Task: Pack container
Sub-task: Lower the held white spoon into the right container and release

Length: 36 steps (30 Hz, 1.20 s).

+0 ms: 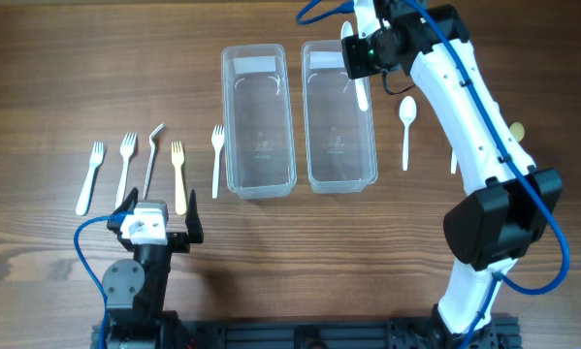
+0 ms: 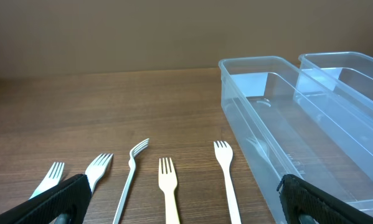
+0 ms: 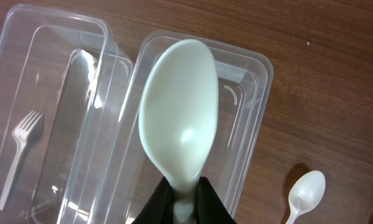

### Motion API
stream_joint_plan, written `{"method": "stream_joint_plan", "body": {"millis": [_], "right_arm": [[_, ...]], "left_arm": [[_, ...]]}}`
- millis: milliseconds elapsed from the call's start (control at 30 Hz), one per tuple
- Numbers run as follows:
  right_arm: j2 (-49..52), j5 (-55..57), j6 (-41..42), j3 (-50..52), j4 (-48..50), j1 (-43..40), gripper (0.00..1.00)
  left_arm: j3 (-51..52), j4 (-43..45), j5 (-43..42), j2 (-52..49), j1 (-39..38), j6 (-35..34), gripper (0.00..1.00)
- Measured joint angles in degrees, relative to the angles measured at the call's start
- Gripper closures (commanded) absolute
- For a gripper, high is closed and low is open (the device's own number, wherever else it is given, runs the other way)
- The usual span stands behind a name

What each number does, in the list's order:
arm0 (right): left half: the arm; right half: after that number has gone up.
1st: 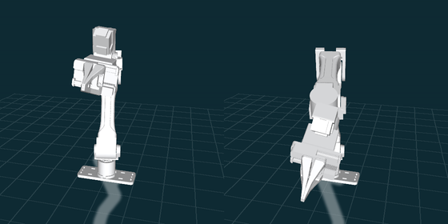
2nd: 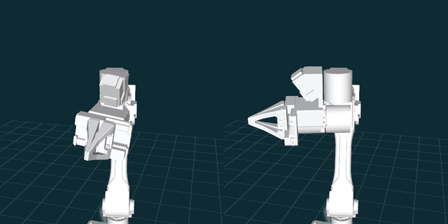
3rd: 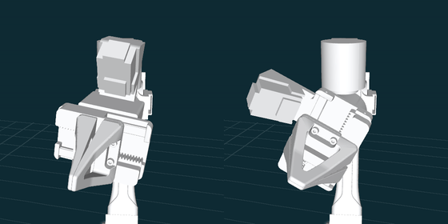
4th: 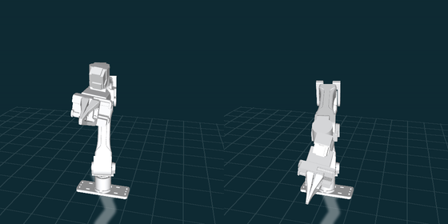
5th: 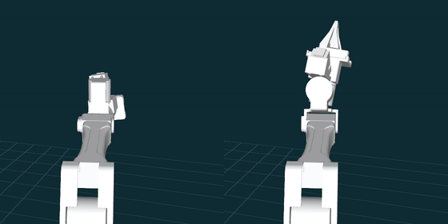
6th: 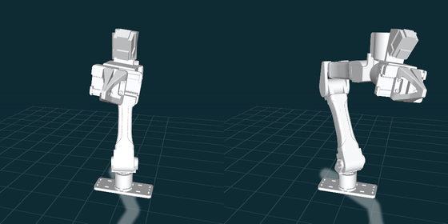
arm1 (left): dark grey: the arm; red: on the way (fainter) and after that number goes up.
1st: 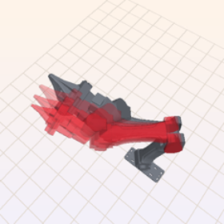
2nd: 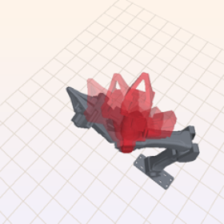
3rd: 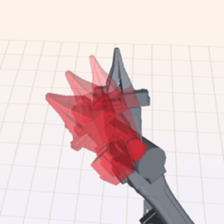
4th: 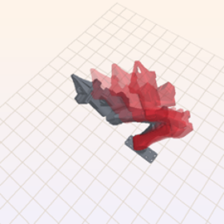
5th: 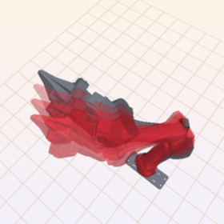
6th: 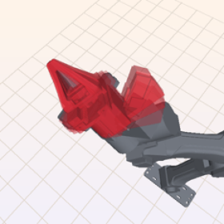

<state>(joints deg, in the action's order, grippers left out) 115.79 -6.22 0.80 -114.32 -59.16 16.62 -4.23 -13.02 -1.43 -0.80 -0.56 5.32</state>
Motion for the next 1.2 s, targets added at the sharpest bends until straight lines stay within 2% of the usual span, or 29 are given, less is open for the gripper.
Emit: {"method": "stream_joint_plan", "body": {"millis": [300, 333, 367, 400, 500, 567, 767, 933, 1033, 1200], "right_arm": [[14.73, 1.36, 1.16, 1.33, -1.55, 7.48, 0.96], [15.15, 1.33, 1.16, 1.73, -1.7, 7.63, 0.93], [15.17, 1.33, 1.18, 1.86, -1.75, 7.65, 0.76], [15.13, 1.33, 1.31, 1.84, -1.66, 7.52, 0.66], [14.21, 1.51, 1.53, 1.79, -1.51, 6.8, 0.49], [14.03, 1.79, 1.6, 1.79, -1.4, 6.47, 0.43], [14.03, 3.72, 1.97, 0.74, -1.99, 6.32, 0.42], [13.4, 4.7, 3.56, -6.71, -6.23, 4.57, 0.42], [10.88, 4.81, 5.42, -10.75, -8.74, 1.51, 0.42], [5.07, 5.16, 6.32, -13.4, -13.51, -8.07, 0.43]], "left_arm": [[0.0, 0.0, 0.0, 0.02, 0.0, 0.0, 0.0], [0.0, 0.0, 0.0, 0.02, 0.0, 0.0, 0.0], [0.0, 0.0, 0.0, 0.0, 0.0, 0.0, 0.0], [0.0, 0.0, 0.0, 0.0, 0.0, 0.0, 0.0], [0.0, 0.0, 0.0, 0.02, 0.0, 0.0, 0.0], [0.0, 0.0, 0.0, 0.02, 0.0, 0.0, 0.0], [0.0, 0.0, 0.0, 0.0, 0.0, 0.0, 0.0], [0.0, 0.0, 0.0, 0.02, 0.0, 0.0, 0.0], [0.0, 0.0, 0.0, 0.0, 0.0, 0.0, 0.0], [0.0, 0.0, 0.0, 0.02, 0.0, 0.0, 0.0]]}}
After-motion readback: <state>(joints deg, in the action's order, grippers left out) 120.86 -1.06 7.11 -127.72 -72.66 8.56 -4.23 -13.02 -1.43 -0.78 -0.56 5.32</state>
